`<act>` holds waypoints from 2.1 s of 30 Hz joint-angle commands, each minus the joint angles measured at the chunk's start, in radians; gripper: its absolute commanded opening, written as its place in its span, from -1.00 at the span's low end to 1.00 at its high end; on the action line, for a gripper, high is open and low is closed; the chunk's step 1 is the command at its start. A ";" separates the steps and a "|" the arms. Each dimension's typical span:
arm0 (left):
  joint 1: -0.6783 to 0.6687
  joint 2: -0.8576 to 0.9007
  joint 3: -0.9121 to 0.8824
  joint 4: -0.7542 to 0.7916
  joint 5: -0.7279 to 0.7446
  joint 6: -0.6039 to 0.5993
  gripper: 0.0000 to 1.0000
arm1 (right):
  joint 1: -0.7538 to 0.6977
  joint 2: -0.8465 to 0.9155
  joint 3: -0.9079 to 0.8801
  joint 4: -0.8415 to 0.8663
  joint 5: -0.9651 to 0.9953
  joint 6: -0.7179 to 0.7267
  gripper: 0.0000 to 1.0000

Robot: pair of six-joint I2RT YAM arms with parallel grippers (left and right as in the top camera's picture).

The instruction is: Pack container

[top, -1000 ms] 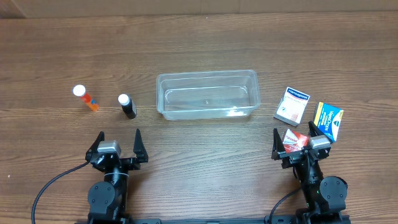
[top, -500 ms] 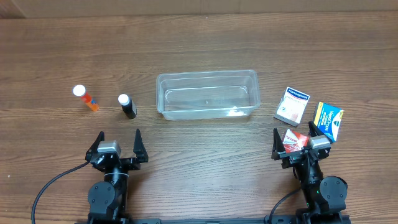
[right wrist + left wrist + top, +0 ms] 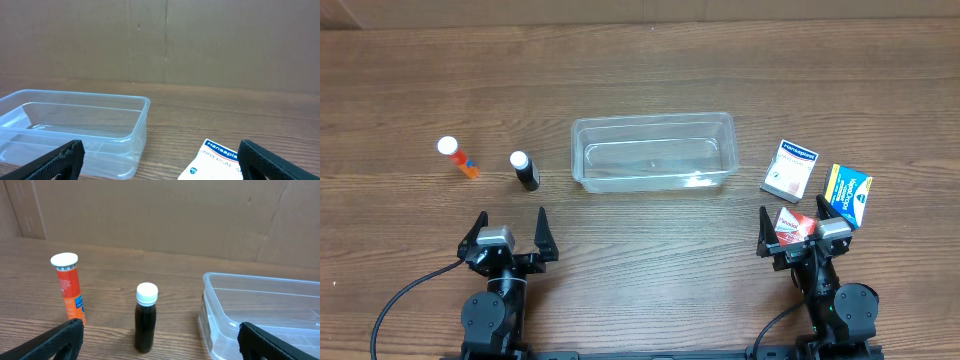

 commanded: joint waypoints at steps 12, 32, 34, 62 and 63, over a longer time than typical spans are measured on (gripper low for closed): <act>0.007 -0.009 -0.003 0.001 0.011 0.004 1.00 | 0.002 -0.011 -0.011 0.004 0.006 0.004 1.00; 0.007 -0.008 0.055 -0.098 0.060 -0.007 1.00 | 0.002 -0.011 0.011 -0.040 0.011 0.106 1.00; 0.007 -0.008 0.087 -0.154 0.061 -0.008 1.00 | 0.002 -0.011 0.035 -0.084 0.011 0.106 1.00; 0.007 1.182 1.387 -1.230 0.153 -0.008 1.00 | 0.002 1.025 1.146 -1.130 -0.005 0.172 0.99; 0.007 1.207 1.418 -1.252 0.161 -0.008 1.00 | 0.002 1.054 1.164 -1.155 -0.012 0.172 1.00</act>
